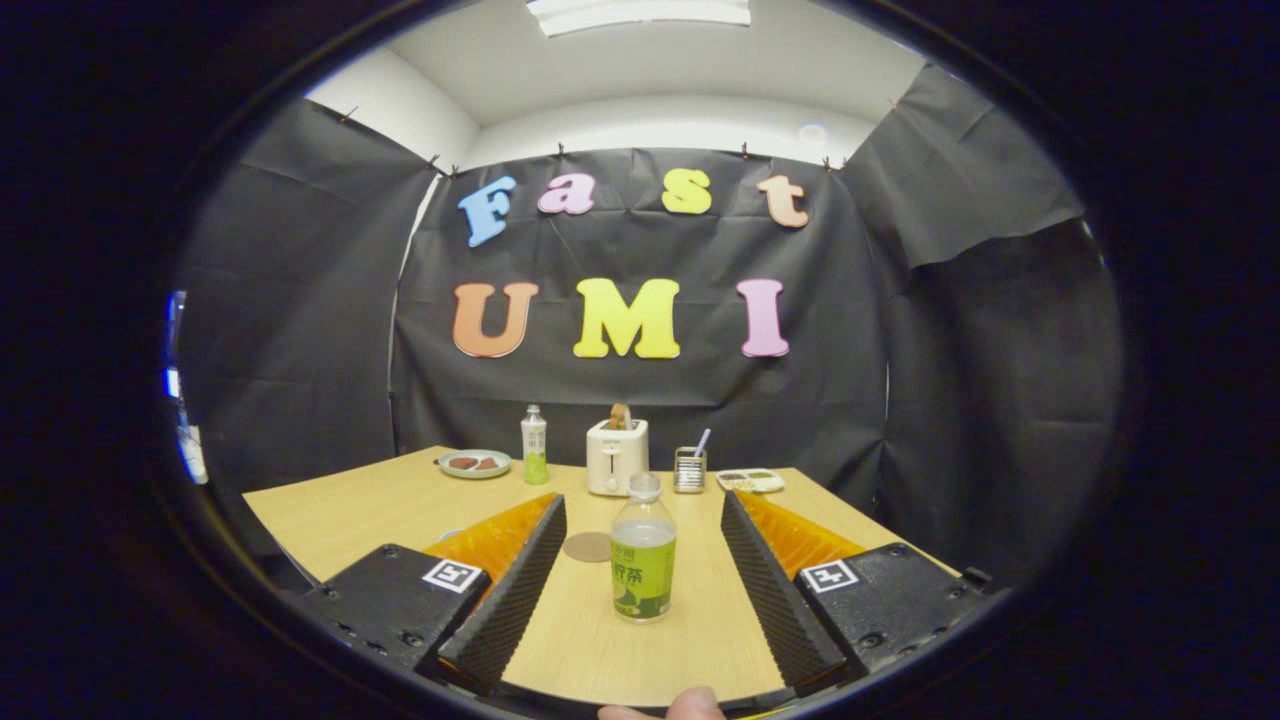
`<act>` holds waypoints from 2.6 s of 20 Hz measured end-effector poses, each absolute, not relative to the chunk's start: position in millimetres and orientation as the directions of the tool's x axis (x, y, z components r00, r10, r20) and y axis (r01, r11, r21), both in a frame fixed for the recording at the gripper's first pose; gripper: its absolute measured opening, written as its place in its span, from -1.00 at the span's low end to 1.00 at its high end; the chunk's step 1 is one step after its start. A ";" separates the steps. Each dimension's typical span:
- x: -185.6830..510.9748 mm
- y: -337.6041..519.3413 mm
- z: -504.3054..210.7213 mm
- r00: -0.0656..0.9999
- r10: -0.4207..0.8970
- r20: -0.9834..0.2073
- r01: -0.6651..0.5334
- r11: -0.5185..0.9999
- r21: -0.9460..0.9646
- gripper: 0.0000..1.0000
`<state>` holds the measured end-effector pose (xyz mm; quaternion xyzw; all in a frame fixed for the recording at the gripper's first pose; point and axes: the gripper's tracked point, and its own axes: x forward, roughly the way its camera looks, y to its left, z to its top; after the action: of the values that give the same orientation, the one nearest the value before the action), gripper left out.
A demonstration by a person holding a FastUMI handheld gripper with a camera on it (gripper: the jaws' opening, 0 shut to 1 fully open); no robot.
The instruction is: Take the bottle from table, then pour the juice into the cup, finally place the bottle on the coaster
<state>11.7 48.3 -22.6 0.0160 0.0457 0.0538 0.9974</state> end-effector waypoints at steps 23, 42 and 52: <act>83.6 55.4 -112.3 0.962 0.073 -0.261 -0.067 0.997 0.034 1.00; 131.4 69.7 -155.9 0.923 0.063 -0.379 -0.022 0.994 0.111 1.00; 122.3 77.9 -145.6 0.912 0.086 -0.401 -0.047 0.993 0.105 0.58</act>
<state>122.3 77.9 -145.6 0.0466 0.2069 0.0339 0.9767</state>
